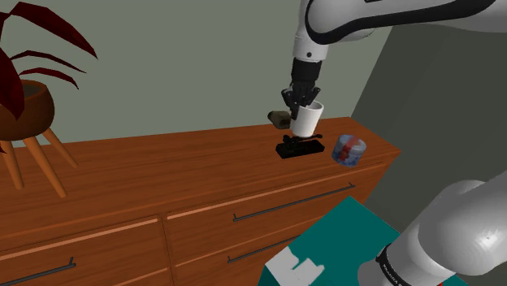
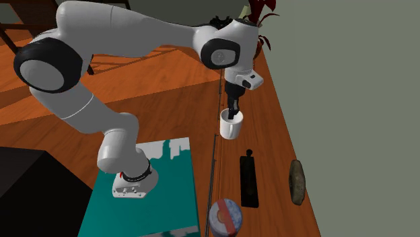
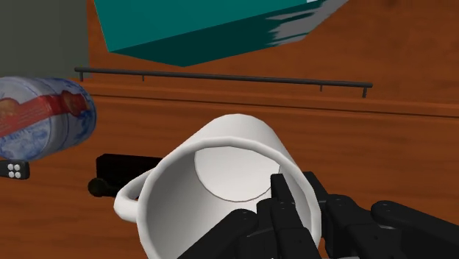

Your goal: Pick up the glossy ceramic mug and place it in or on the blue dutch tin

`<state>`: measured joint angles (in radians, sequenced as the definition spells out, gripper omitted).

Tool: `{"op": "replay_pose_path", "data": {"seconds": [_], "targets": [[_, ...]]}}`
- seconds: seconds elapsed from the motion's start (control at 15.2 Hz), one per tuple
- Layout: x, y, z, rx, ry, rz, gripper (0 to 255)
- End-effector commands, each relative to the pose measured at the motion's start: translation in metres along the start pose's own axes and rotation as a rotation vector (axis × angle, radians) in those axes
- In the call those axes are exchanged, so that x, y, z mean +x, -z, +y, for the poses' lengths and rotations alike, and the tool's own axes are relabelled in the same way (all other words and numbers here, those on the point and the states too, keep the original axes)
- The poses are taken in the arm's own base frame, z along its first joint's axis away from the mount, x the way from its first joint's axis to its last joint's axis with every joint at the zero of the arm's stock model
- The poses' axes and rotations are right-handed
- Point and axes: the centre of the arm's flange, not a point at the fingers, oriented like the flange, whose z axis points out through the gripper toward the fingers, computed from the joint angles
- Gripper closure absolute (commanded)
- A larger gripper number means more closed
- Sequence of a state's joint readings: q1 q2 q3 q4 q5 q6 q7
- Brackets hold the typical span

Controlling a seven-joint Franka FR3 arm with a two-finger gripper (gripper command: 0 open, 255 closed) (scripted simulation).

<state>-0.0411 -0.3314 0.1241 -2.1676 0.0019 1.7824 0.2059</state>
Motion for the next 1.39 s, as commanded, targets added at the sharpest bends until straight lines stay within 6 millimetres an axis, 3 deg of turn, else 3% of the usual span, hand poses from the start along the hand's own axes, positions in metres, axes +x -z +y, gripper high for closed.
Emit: {"op": "replay_pose_path", "data": {"seconds": [0.0,1.32], "targets": [[-0.003,0.000,0.025,0.000,0.002,0.000,255],[-0.040,-0.002,0.287,0.000,0.002,0.000,255]]}}
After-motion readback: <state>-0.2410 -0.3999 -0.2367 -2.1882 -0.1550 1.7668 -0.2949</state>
